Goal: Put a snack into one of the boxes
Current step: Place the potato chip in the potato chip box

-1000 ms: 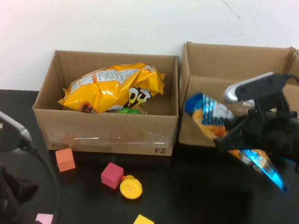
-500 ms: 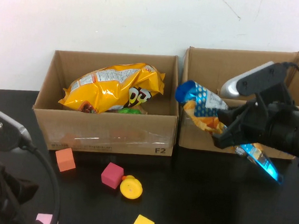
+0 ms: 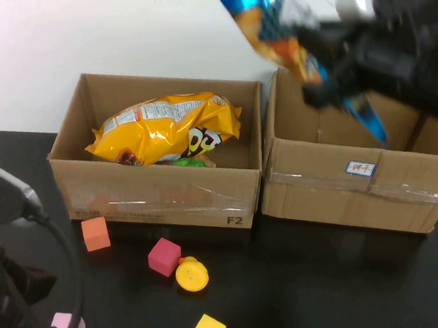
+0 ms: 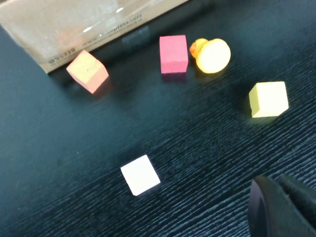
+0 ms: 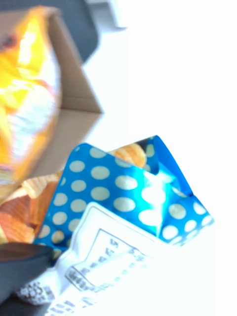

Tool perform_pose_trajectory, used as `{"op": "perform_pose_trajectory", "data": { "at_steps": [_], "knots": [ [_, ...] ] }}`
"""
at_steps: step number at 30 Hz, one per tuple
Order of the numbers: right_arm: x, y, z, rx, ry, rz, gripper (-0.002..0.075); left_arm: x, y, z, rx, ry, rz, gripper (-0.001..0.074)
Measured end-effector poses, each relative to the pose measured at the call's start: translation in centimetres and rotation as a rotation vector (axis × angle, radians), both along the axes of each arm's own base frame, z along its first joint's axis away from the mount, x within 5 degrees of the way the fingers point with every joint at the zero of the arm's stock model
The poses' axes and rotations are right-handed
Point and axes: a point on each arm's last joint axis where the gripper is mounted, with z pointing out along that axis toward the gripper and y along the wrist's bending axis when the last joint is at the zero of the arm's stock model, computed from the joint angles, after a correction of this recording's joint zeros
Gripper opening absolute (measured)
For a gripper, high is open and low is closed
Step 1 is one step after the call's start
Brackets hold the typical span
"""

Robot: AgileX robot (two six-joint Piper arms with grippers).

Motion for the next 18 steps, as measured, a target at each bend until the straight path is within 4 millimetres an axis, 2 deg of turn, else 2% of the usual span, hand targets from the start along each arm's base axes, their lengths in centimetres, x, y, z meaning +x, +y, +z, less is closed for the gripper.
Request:
{"op": "perform_pose_trajectory", "data": {
  "at_steps": [1, 2, 5, 8, 11, 13, 15, 18],
  "knots": [
    [0.6, 0.6, 0.7, 0.001, -0.026, 0.010, 0.0069, -0.1, 0.1, 0.1, -0.001, -0.005, 0.000, -0.0001],
    [2.0, 1.8, 1.1, -0.005, -0.057, 0.025, 0.0069, -0.1, 0.1, 0.1, -0.003, -0.009, 0.000, -0.0001],
    [4.3, 4.5, 1.0, -0.062, -0.122, 0.059, 0.0069, -0.2, 0.1, 0.1, 0.002, 0.002, 0.003, -0.0001],
    [7.1, 7.3, -0.5, -0.145, -0.170, 0.046, 0.0069, -0.3, 0.1, 0.0, -0.006, 0.016, 0.008, -0.0001],
    [10.4, 9.8, -3.3, -0.196, -0.160, -0.022, 0.0085, -0.3, 0.1, 0.0, -0.016, 0.024, 0.014, -0.0001],
    [11.9, 10.7, -5.3, -0.222, -0.137, -0.078, 0.0146, -0.3, 0.1, 0.0, -0.022, 0.028, 0.021, -0.0001],
    [12.7, 11.4, -7.0, -0.231, -0.101, -0.132, 0.0243, -0.3, 0.1, 0.0, -0.027, 0.030, 0.027, -0.0001],
    [12.4, 12.5, -7.6, -0.227, -0.090, -0.123, 0.0323, -0.3, 0.1, 0.0, -0.029, 0.031, 0.030, -0.0001]
  ]
}}
